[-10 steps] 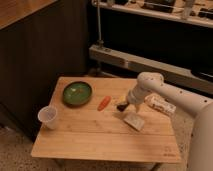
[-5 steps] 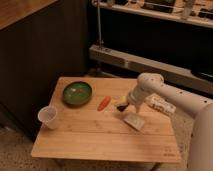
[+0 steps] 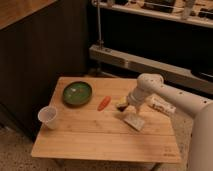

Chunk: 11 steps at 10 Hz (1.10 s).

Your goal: Place the white sponge in the ceramic cup

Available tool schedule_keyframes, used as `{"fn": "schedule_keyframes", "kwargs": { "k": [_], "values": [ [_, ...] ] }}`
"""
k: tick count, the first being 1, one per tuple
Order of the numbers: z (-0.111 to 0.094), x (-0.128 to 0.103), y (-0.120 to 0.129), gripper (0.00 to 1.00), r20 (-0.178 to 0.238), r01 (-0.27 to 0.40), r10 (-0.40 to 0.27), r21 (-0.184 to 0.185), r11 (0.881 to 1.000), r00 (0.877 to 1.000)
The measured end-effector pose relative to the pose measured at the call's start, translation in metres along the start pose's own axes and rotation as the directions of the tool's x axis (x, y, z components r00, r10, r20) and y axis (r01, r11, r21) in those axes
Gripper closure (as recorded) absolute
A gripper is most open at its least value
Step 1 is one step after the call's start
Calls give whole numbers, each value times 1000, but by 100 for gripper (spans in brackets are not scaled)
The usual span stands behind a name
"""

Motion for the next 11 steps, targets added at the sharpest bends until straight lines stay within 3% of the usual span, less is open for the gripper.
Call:
{"fn": "schedule_keyframes", "kwargs": {
  "k": [11],
  "values": [
    [5, -6, 5, 20, 2, 27, -27, -16, 1000, 1000]
  ]
}}
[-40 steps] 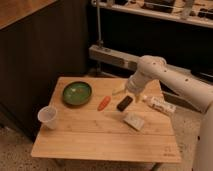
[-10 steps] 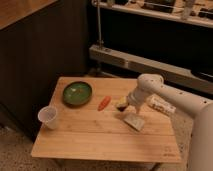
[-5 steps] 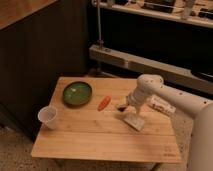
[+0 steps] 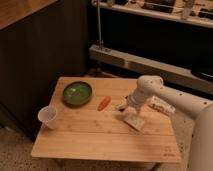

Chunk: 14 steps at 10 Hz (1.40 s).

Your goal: Place the white sponge in the ceramic cup

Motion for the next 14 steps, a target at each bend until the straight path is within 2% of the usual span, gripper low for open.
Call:
{"fn": "schedule_keyframes", "kwargs": {
  "k": [5, 6, 7, 8, 9, 10, 12, 14],
  "values": [
    [2, -3, 2, 20, 3, 19, -19, -12, 1000, 1000],
    [2, -2, 3, 20, -3, 32, -32, -25, 999, 999],
    [6, -3, 5, 20, -12, 70, -70, -47, 996, 997],
    [9, -3, 6, 20, -15, 136, -137, -64, 989, 990],
    [12, -6, 17, 20, -8, 288, -290, -99, 953, 957],
    [14, -7, 23, 20, 0, 359, -361, -111, 927, 933],
    [12, -9, 39, 20, -7, 450, -455, -129, 884, 891],
    [3, -10, 54, 20, -19, 494, -503, -160, 854, 864]
  ]
}}
